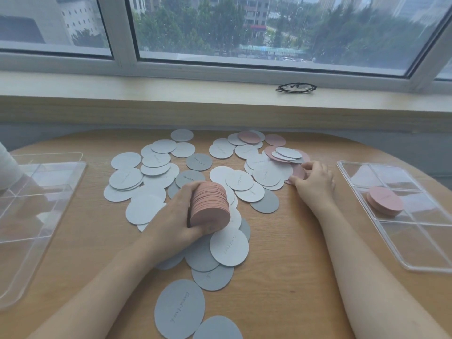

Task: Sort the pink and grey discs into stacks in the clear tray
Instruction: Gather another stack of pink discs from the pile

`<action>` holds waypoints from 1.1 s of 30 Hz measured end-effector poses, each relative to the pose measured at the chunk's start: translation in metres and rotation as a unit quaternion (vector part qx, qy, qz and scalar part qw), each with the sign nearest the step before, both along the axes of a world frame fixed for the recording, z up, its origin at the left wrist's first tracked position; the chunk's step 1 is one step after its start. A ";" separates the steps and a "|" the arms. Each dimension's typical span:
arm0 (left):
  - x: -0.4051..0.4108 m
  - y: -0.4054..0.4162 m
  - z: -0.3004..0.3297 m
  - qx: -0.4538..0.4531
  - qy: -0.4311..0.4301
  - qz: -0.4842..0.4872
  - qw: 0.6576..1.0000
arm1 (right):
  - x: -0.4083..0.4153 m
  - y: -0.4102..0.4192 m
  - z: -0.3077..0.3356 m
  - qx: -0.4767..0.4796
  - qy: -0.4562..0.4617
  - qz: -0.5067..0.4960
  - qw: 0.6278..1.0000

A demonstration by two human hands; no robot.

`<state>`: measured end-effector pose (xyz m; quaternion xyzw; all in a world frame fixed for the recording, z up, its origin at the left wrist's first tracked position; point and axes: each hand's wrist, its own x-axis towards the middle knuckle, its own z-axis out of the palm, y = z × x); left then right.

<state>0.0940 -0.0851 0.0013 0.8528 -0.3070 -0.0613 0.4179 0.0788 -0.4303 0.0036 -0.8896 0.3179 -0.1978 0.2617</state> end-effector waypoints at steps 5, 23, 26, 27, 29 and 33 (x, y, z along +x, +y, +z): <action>0.000 -0.001 0.000 -0.006 0.004 -0.001 1.000 | -0.015 0.016 0.008 0.141 -0.150 0.066 0.976; 0.002 -0.001 -0.001 -0.025 0.017 0.000 1.000 | -0.026 0.110 0.026 0.126 -0.179 0.337 0.916; 0.001 0.000 -0.001 -0.032 0.026 -0.004 0.999 | -0.024 0.123 0.025 0.180 -0.180 0.360 0.898; 0.002 0.000 -0.001 -0.027 0.027 -0.004 0.999 | -0.023 0.126 0.024 0.196 -0.180 0.367 0.891; 0.003 0.000 -0.002 -0.017 0.028 -0.007 0.999 | -0.021 0.129 0.020 0.215 -0.173 0.375 0.885; 0.004 -0.001 -0.002 0.020 -0.011 -0.022 1.000 | -0.017 0.134 0.012 0.238 -0.100 0.430 0.866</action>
